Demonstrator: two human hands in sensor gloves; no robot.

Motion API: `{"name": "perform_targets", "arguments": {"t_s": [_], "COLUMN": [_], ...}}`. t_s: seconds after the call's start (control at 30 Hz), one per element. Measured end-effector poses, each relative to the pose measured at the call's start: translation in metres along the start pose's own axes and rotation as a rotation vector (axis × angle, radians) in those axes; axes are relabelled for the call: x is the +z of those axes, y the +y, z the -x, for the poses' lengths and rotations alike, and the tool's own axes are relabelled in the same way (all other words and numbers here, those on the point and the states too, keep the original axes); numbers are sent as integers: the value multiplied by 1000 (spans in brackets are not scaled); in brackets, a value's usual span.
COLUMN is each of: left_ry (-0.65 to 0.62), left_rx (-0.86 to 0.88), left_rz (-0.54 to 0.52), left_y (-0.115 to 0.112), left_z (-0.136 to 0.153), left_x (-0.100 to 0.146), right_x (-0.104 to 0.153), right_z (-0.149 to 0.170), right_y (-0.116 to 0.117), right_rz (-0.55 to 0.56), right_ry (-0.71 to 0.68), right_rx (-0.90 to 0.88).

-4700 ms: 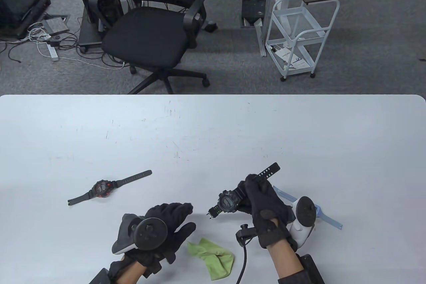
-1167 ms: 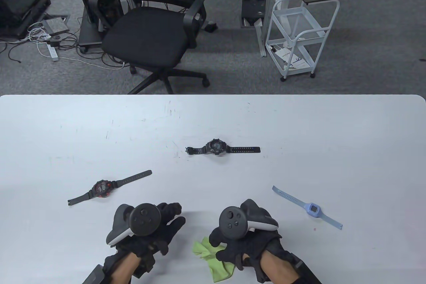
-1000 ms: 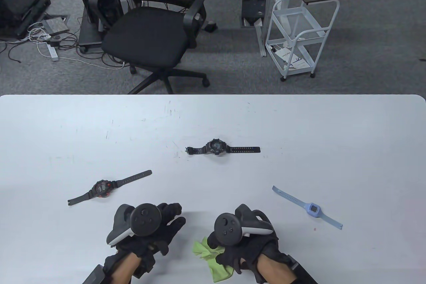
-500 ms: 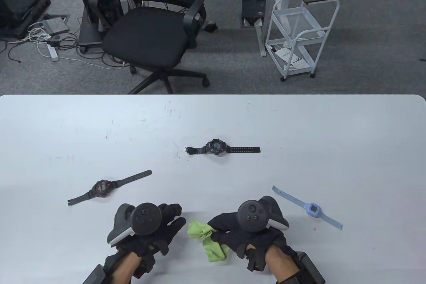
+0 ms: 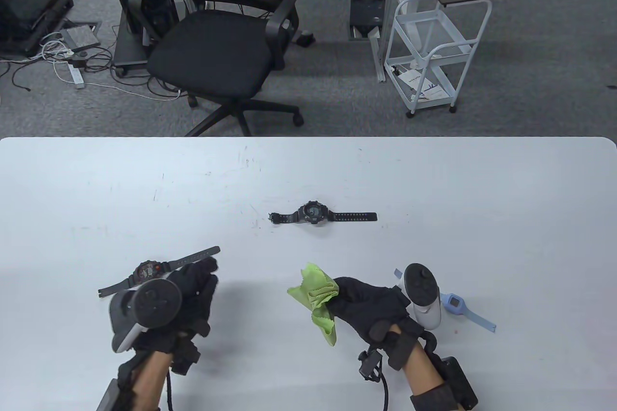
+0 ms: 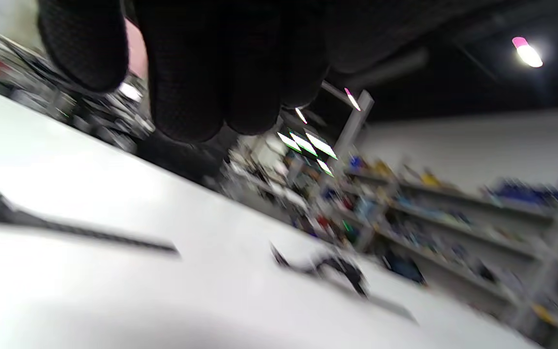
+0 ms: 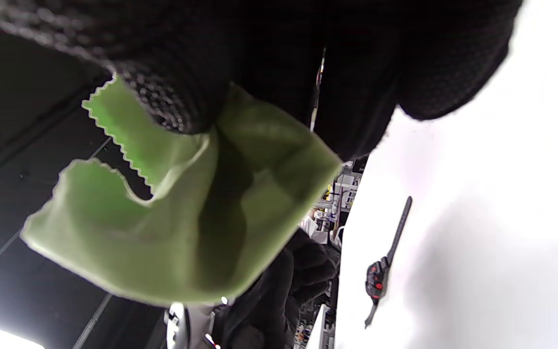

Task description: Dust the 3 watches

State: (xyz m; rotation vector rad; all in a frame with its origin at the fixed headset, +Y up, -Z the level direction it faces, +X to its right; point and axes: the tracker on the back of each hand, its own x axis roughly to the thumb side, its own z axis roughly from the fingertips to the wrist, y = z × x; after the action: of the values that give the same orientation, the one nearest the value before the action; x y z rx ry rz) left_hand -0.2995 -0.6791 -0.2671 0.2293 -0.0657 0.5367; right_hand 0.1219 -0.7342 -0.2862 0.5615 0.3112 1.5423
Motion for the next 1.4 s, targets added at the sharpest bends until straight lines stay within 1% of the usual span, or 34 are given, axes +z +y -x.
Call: {"name": "perform_targets", "arguments": {"t_s": [0.03,0.1,0.17,0.23,0.27,0.33,0.37,0.47,0.5,0.6,0.67,0.73,0.8,1.03,1.13,1.23,1.33,1.4], "left_ry": [42,168,270,347,393,440,456,505,554,527,538,572,570,580,572,568,549,530], "left_rx": [2,-2,14,-6,-48,-106,-118,-120,-96,-94,-91,-105,-142,-181,-194,-209,-273,-262], "left_rz": [-42,-117,-131,-112,-89,-47,-44,-2,29,97,197,337,310,290,298,337,353,356], "left_y": [6,15,14,6,0,-7,-11,-25,-28,-31,-37,-45,-45,-42,-43,-43,-45,-45], "left_z": [10,41,63,78,87,98,103,117,118,117,119,122,120,120,120,117,114,113], "left_x": [-1,-3,-4,-6,-8,-9,-9,-9,-9,-11,-12,-12,-13,-14,-14,-16,-17,-18], "right_x": [0,0,0,-1,-1,0,-1,-1,-1,-1,-1,-1,-1,-1,-1,-1,-1,0], "right_z": [0,1,2,3,3,3,2,4,5,6,8,9,9,10,10,10,10,10], "right_y": [0,0,0,1,1,1,1,-2,-3,-6,-8,-9,-10,-9,-8,-8,-9,-9], "right_rz": [-2,2,1,-5,-6,-4,-2,6,10,15,20,24,25,7,-6,-8,-1,6], "right_ry": [1,-1,3,4,4,4,4,8,9,15,20,26,30,40,50,54,53,51], "right_rx": [-12,-37,-48,-50,-51,-52,-50,-61,-66,-74,-79,-83,-82,-78,-78,-73,-74,-76]}}
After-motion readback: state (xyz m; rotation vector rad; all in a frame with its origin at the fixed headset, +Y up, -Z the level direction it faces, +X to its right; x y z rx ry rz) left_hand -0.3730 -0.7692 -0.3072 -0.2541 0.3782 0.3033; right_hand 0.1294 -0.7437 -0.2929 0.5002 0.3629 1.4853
